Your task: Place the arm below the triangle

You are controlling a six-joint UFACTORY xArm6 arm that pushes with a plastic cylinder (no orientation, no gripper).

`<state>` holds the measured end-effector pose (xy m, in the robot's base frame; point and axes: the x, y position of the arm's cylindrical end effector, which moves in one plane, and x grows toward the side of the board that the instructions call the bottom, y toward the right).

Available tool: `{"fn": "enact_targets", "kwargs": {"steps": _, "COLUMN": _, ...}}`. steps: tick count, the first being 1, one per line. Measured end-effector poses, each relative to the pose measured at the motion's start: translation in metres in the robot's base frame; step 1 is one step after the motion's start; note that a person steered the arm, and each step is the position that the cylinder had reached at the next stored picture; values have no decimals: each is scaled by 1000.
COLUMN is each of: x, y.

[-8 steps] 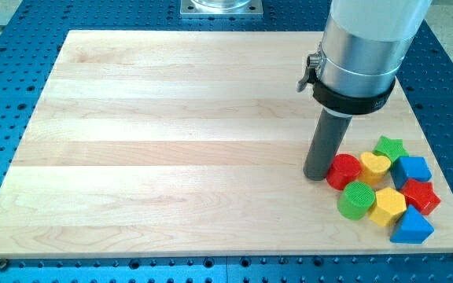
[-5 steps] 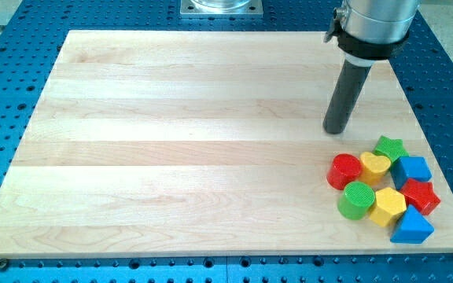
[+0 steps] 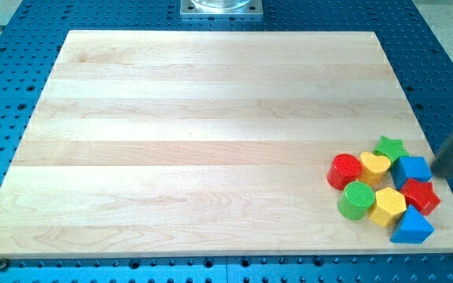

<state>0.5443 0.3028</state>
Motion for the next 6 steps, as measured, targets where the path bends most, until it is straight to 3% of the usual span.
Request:
{"fn": "enact_targets", "kwargs": {"steps": 3, "x": 63, "y": -8}}
{"fn": "enact_targets", "kwargs": {"steps": 6, "x": 73, "y": -76}}
